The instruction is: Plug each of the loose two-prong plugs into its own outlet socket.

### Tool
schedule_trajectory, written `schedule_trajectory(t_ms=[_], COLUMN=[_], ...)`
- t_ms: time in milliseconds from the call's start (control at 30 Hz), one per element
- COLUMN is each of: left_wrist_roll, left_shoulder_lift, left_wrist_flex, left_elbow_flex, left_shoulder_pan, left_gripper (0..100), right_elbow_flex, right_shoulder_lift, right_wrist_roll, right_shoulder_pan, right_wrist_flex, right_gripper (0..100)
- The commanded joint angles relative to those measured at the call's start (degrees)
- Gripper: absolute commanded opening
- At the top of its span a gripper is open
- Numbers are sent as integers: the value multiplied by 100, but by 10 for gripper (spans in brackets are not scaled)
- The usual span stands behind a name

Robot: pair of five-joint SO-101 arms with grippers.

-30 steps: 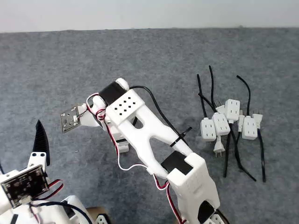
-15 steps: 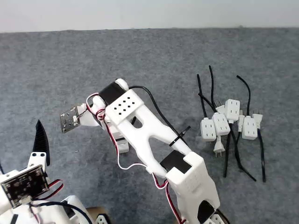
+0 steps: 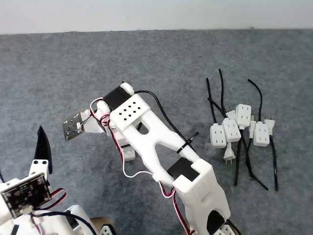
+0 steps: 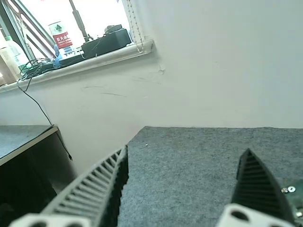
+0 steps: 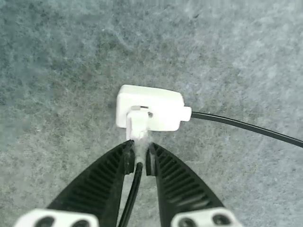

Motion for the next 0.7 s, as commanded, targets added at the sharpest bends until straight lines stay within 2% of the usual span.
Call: schedule_trajectory(t_ms=[0, 133, 300, 667], left_wrist_roll=[-18, -18, -18, -35], left_shoulder_lift=[-88, -88, -88, -88], left_wrist_flex=[9, -18, 18, 18], left_elbow_flex=[-66, 48, 48, 48], left_shoulder_pan=[9, 18, 396, 404], left_gripper=[354, 354, 354, 354], right_elbow_flex=[-193, -193, -193, -167], right_shoulder_lift=[57, 57, 48, 198], right_wrist_roll=[79, 88, 88, -70], right_shoulder_pan=[119, 145, 154, 127], right_wrist_flex=[-233, -259, -259, -189], right_gripper=[8, 8, 8, 8])
